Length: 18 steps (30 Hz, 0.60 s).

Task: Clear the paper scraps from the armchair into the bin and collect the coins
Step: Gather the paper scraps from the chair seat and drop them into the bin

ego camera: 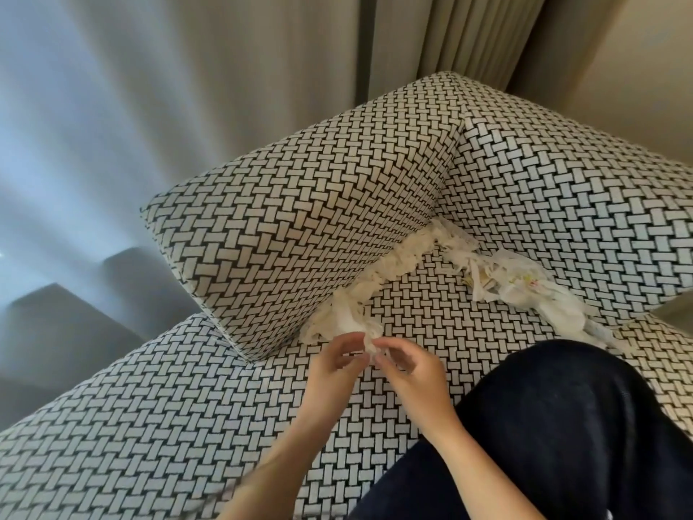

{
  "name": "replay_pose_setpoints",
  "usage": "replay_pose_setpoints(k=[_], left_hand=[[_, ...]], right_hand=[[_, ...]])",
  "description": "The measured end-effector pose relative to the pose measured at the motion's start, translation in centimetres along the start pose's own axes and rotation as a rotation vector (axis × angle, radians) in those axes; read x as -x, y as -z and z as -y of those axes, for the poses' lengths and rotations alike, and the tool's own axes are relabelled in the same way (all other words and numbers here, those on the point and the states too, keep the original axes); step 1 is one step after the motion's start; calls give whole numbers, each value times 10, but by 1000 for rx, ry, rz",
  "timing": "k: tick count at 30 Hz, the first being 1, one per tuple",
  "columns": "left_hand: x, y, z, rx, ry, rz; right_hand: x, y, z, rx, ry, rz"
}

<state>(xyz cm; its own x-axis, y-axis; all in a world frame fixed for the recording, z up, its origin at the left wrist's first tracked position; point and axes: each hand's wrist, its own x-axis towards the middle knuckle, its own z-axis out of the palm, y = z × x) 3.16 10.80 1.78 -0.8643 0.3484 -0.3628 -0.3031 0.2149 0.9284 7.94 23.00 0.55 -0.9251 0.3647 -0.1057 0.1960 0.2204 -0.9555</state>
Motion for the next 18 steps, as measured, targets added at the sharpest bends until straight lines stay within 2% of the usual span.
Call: replay_pose_setpoints(k=[6, 10, 13, 18], left_hand=[[1, -13, -12, 58, -45, 27], [2, -23, -33, 72, -131, 97], [2, -35, -53, 65, -203, 156], [-3, -64, -85, -26, -292, 213]], right_hand=[[4, 12, 11, -130, 1, -137], [7, 37, 28, -178, 48, -163], [9, 64, 41, -144, 84, -173], [14, 120, 59, -67, 124, -285]])
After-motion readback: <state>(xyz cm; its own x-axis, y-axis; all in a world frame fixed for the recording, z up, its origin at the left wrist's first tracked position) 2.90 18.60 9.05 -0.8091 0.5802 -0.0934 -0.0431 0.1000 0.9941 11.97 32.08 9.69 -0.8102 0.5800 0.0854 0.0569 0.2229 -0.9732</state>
